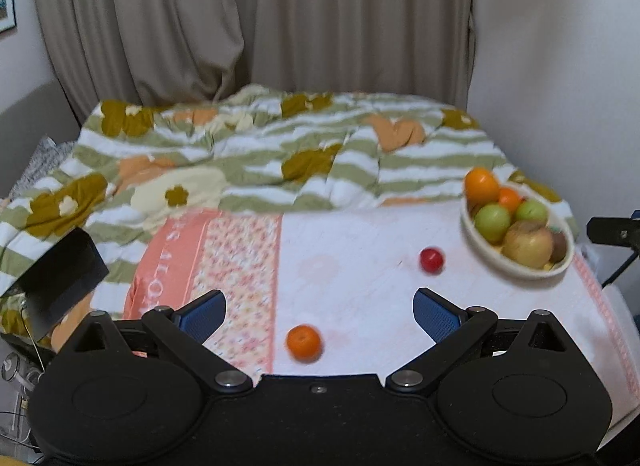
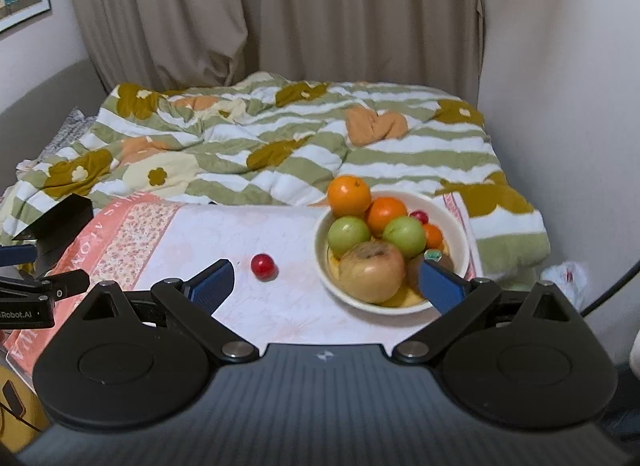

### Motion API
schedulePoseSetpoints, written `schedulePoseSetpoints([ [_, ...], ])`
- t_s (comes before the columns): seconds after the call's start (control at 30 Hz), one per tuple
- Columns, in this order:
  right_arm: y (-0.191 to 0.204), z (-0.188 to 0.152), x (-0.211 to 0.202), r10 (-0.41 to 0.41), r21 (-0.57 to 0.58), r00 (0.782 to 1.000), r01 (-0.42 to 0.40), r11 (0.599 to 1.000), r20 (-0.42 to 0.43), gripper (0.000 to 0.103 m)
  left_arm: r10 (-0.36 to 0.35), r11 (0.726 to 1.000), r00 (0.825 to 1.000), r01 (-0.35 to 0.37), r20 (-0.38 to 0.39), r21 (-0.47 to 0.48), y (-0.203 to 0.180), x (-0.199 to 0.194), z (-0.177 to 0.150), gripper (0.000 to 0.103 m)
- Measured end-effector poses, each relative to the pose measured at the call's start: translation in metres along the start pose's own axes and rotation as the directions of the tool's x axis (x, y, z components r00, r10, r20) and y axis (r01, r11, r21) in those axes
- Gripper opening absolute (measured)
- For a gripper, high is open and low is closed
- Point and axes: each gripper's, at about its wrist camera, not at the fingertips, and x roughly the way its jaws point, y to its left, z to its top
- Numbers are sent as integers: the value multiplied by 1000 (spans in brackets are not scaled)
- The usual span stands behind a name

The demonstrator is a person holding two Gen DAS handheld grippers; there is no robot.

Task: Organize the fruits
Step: 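Move both tools back toward the mandarin and the other cherry tomato, then grasp the mandarin with the left tool while the right tool grasps the cherry tomato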

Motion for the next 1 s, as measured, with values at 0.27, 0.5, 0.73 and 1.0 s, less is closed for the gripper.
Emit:
schedulePoseSetpoints([
  [0.27, 42, -9, 43, -69, 47, 994, 74, 996, -84, 103, -65, 998, 989, 68, -134, 12, 40, 47, -12, 102],
  [0.5, 67, -15, 84, -70, 73, 986, 82, 994, -151, 103, -141, 988, 969, 149, -204, 26, 53, 73, -27, 101],
  [0.73, 82, -13, 126, -47, 18, 978, 52, 999, -204, 103, -152, 987, 959, 159, -241, 10, 51, 92, -31, 91],
  [1.0, 85, -9, 179, 5, -63, 963, -23, 998, -270, 100, -132, 991, 956, 126, -262, -40, 42, 112, -32, 76],
])
